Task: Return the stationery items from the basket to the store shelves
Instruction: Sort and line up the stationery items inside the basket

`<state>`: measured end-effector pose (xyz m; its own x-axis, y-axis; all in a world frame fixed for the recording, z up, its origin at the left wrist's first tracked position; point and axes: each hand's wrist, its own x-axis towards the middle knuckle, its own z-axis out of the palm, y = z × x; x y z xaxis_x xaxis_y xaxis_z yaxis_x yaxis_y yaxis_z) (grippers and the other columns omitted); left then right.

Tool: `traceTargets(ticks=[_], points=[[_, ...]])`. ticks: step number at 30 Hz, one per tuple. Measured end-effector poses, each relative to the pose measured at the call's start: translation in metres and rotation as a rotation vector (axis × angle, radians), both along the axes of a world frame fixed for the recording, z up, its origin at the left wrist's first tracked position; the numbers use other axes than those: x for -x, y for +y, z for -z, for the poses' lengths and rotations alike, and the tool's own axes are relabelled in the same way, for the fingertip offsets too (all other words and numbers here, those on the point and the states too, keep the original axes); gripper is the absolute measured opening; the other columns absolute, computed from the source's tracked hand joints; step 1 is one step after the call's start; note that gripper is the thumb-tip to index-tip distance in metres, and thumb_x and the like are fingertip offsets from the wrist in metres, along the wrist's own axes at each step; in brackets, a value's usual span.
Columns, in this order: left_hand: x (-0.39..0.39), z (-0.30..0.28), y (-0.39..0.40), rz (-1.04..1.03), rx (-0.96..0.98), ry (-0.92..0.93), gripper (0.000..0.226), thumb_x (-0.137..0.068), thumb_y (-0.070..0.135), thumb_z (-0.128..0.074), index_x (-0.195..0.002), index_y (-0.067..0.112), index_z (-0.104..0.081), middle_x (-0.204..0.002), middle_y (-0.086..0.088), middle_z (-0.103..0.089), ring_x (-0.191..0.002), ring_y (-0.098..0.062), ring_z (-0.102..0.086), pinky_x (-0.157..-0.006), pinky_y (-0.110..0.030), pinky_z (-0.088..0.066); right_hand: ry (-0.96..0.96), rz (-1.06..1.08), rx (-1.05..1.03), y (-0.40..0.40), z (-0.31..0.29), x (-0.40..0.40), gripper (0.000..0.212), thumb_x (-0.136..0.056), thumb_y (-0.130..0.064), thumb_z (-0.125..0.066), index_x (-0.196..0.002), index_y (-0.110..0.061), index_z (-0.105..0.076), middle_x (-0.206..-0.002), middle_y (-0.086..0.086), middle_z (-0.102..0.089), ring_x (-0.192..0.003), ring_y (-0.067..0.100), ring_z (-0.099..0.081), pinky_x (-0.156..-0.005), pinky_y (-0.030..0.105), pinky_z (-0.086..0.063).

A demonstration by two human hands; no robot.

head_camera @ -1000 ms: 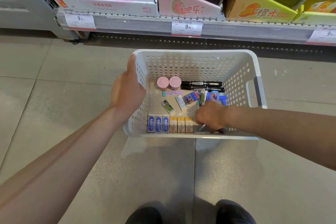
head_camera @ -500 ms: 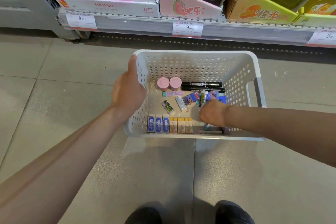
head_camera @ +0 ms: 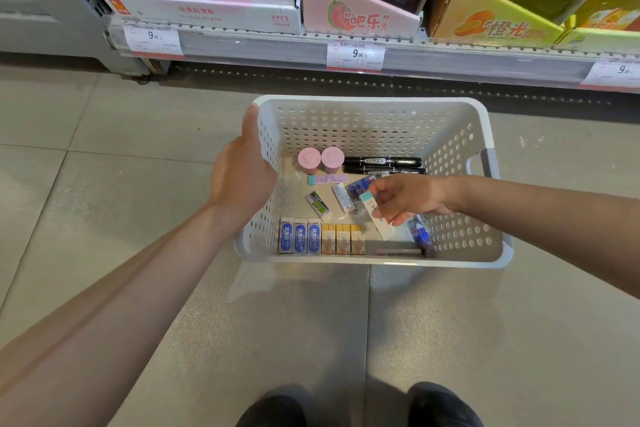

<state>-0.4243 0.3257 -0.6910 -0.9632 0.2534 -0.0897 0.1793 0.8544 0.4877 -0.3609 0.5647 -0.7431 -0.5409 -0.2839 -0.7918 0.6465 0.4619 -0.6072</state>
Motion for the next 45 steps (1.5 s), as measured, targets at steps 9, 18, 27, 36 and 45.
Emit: traceTargets(ticks=[9, 18, 27, 36, 45], points=[[0.001, 0.003, -0.001, -0.004, 0.002, 0.006, 0.070, -0.086, -0.002, -0.044, -0.147, 0.016, -0.013, -0.082, -0.006, -0.049, -0.068, -0.023, -0.051, -0.044, -0.026, -0.028, -0.174, 0.318, 0.079, -0.003, 0.002, 0.007, 0.026, -0.093, 0.006, -0.041, -0.103, -0.016, -0.050, -0.083, 0.005, -0.059, -0.065, 0.013, -0.053, -0.051, 0.021, -0.056], [0.002, 0.003, -0.001, -0.004, 0.013, 0.021, 0.069, -0.086, -0.002, -0.044, -0.146, 0.015, -0.014, -0.081, -0.007, -0.049, -0.067, -0.024, -0.050, -0.045, -0.027, -0.029, -0.047, 0.205, -0.087, -0.014, 0.009, 0.003, 0.018, -0.098, 0.000, -0.038, -0.113, -0.007, -0.046, -0.080, 0.010, -0.058, -0.067, 0.015, -0.059, -0.051, 0.016, -0.051], [0.002, 0.005, 0.000, -0.004, 0.028, 0.033, 0.069, -0.087, -0.001, -0.045, -0.146, 0.016, -0.013, -0.087, -0.007, -0.050, -0.070, -0.025, -0.053, -0.050, -0.030, -0.035, 0.141, -0.199, -0.392, -0.023, 0.021, -0.004, 0.033, -0.092, 0.009, -0.035, -0.114, 0.001, -0.058, -0.082, 0.000, -0.056, -0.080, 0.015, -0.056, -0.057, 0.017, -0.047], [0.001, 0.004, -0.001, -0.002, 0.025, 0.026, 0.070, -0.086, -0.002, -0.043, -0.147, 0.015, -0.013, -0.082, -0.008, -0.049, -0.069, -0.023, -0.050, -0.048, -0.028, -0.029, 0.323, -0.638, -0.493, -0.025, 0.015, 0.003, 0.024, -0.098, -0.014, -0.044, -0.107, -0.006, -0.065, -0.111, 0.007, -0.063, -0.100, 0.019, -0.056, -0.086, 0.027, -0.040], [0.001, 0.003, -0.001, -0.012, 0.028, 0.024, 0.069, -0.087, -0.001, -0.042, -0.148, 0.015, -0.013, -0.087, -0.007, -0.048, -0.073, -0.023, -0.048, -0.053, -0.028, -0.030, 0.067, -1.042, -0.659, -0.032, 0.014, -0.004, 0.024, -0.088, -0.009, -0.057, -0.110, -0.002, -0.064, -0.106, 0.010, -0.064, -0.098, 0.023, -0.059, -0.093, 0.033, -0.049]])
